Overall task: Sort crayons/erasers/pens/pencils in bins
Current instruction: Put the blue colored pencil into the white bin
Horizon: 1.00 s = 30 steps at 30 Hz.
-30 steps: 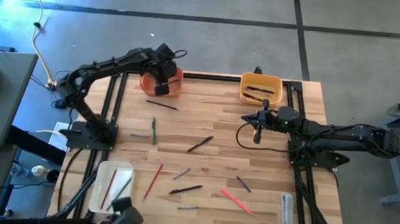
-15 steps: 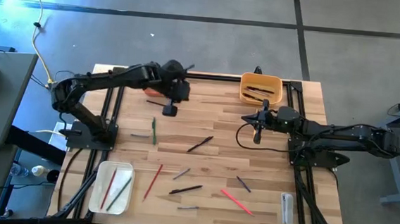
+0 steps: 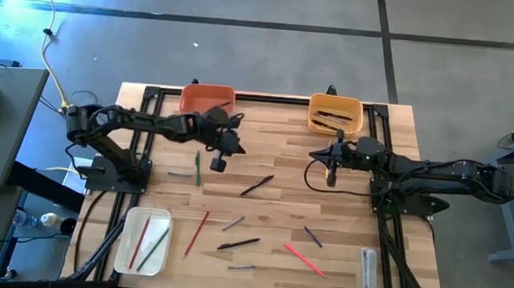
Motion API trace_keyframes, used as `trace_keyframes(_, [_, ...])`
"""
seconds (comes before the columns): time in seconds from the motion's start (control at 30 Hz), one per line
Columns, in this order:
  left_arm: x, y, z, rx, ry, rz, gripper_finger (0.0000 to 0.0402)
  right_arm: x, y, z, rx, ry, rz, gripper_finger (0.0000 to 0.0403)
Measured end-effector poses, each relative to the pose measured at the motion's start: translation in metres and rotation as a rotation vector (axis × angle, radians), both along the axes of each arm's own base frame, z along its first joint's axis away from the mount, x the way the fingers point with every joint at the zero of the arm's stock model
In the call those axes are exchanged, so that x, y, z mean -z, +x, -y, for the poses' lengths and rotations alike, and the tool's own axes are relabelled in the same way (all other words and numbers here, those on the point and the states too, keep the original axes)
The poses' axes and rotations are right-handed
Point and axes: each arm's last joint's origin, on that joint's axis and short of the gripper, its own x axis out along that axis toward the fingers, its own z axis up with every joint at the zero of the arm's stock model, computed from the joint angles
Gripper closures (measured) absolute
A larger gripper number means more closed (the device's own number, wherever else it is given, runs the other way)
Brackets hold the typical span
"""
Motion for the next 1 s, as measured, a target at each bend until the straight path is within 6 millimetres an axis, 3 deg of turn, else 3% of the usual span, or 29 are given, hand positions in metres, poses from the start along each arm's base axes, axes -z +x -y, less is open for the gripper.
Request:
trace_keyframes(0.2, [0.025,-0.015,0.019,0.031,-0.057,0.220,0.0401,-0.003,0.002,-0.005,-0.045,0.018,0.037,0.0403])
trace_keyframes(0.47, [0.045,-0.024,0.055,0.087,-0.093,0.196,0.0401,-0.007,0.007,-0.027,-0.140,-0.008,0.072,0.0403])
trace_keyframes(0.83, [0.039,-0.036,0.100,-0.024,0.022,-0.036,0.0401,-0.001,0.012,-0.046,-0.101,-0.087,0.024,0.0403])
trace_keyframes(1.0, [0.023,-0.033,0.092,-0.146,0.109,-0.157,0.0401,0.003,0.017,-0.046,-0.099,-0.089,0.025,0.0403])
